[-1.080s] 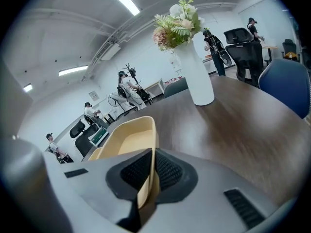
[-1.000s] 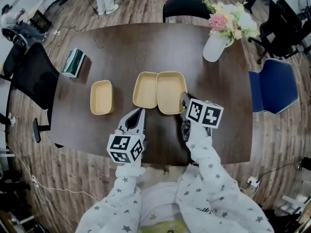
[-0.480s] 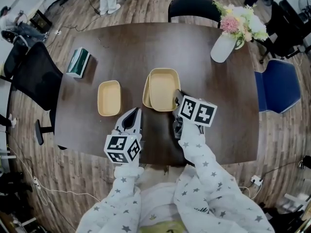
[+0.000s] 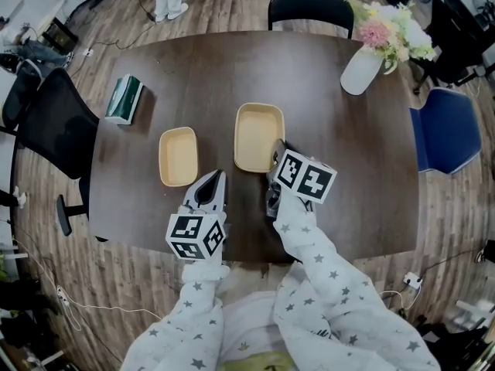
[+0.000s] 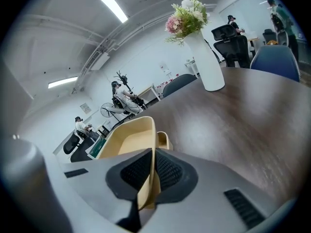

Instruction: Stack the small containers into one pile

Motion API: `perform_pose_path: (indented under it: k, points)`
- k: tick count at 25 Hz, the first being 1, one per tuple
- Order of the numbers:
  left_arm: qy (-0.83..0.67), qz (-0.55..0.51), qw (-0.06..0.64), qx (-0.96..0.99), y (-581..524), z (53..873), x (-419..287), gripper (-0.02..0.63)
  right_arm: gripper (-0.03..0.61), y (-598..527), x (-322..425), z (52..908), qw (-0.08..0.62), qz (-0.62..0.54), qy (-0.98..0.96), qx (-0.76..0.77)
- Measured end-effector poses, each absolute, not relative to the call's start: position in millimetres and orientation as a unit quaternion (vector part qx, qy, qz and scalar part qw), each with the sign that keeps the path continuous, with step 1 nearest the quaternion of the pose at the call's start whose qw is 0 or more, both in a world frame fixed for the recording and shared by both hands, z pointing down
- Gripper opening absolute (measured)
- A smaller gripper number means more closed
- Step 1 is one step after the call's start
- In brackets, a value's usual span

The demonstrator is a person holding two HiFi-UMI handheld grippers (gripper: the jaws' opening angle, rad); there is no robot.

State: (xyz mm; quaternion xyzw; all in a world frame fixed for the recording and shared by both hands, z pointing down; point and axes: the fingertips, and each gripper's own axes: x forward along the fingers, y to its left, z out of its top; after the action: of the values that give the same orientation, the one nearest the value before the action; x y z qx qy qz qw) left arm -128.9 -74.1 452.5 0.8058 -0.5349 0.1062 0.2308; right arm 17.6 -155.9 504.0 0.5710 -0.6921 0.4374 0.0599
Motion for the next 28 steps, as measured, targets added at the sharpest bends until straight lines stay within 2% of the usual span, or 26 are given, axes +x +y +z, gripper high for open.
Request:
perform_pose_path:
  k: [15,28]
  points:
    - [-0.516,0.113,0.240,0.814,-77,464,-138,0.025,0.035,-150,14,524,0.050,0.428,-0.648,0.628]
    - [-0.514,0.112,0.243,0.815,-79,466,-138,0.025,0.035,-153,9,530,0.106,0.388,-0.675,0.618]
